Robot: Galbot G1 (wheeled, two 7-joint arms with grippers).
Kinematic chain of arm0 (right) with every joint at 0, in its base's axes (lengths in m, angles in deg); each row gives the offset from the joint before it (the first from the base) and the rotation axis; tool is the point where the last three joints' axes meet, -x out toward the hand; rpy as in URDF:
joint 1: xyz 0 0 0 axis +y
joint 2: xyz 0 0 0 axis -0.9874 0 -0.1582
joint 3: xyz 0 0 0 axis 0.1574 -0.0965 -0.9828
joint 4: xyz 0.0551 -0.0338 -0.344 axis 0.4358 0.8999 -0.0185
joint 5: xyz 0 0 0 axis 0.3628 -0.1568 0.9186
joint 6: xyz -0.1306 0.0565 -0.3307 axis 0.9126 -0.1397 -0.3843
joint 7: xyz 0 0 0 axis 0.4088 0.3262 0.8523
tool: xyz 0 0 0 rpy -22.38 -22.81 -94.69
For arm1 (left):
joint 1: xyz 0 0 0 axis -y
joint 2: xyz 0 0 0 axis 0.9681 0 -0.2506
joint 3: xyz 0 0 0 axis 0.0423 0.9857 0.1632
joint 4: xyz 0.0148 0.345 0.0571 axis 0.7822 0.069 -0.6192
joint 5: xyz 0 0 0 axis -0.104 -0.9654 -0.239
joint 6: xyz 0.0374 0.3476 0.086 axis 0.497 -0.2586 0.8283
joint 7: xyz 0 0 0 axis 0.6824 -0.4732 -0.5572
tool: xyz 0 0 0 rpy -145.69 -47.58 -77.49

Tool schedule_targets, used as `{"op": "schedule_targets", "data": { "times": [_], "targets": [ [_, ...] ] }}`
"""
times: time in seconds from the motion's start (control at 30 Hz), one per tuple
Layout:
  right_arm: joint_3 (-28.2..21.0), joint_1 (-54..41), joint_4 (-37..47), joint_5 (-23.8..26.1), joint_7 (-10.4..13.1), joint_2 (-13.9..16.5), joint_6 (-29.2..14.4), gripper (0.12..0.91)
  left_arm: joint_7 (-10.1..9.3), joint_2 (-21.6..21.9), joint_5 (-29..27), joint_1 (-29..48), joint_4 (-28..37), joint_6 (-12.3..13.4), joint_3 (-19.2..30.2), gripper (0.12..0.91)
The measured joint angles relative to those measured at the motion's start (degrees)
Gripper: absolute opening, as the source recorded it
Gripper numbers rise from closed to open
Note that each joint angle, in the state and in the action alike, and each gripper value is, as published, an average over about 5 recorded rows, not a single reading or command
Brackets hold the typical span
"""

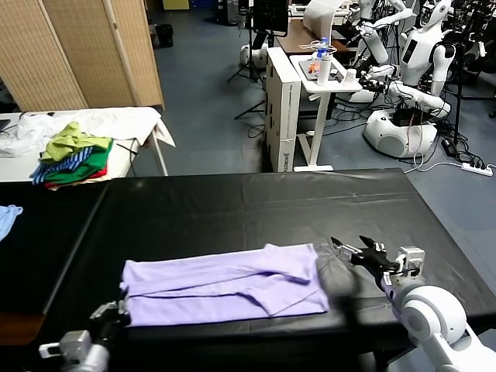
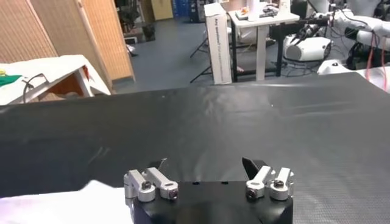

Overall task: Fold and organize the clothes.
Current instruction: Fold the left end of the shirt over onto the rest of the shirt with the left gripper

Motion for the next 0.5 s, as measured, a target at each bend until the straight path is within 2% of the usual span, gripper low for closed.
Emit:
{"op": "schedule_targets", "data": {
  "times": [0.13,0.27,0.37,0.5],
  "targets": [
    [-0.14,0.35,-0.14,0.30,-0.02,-0.36,-0.07,0.907,0.02,4.18,-1.29,-0.96,0.78,1.70,-4.62,0.183],
    [0.39,1.03,-0.45,0.63,-0.21,-0.50,-0.59,0.907,-0.67,5.58,-0.63,-0.64,0.15,1.70,-6.74,0.183],
    [1.25,1.87,-0.67,1.01,-0.72,-0.46,-1.32,0.907,-1.38,4.70,0.55,0.09,-1.18,1.01,-5.89,0.183],
    [2.82,3.57,-0.79,1.86,-1.36,-0.43,-2.05,0.907,-2.88,1.49,3.16,1.31,-3.63,-1.04,-1.90,0.183]
  ]
}}
